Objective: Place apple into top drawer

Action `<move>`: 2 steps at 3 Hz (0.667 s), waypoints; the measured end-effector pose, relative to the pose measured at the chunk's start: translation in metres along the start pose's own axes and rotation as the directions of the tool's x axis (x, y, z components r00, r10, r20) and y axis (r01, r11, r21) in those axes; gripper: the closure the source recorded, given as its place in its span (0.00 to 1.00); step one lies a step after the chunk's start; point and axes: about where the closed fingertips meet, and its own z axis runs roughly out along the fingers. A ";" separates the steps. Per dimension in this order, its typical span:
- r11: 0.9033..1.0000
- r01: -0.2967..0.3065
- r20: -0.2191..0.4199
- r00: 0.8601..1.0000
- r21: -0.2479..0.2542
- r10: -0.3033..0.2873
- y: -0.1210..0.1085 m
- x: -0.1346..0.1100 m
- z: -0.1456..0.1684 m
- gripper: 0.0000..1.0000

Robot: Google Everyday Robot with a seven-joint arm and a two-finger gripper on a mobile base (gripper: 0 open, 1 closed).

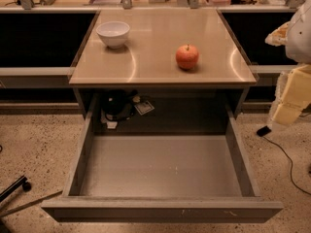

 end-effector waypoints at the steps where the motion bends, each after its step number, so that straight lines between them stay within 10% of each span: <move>1: 1.000 0.000 0.001 1.000 0.000 0.000 0.000 0.000 0.000 0.00; 2: 1.000 0.018 0.059 0.998 0.005 -0.019 -0.008 -0.011 0.011 0.00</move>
Offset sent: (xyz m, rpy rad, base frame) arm 0.0297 0.0213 -0.0200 0.1210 -0.0333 0.0772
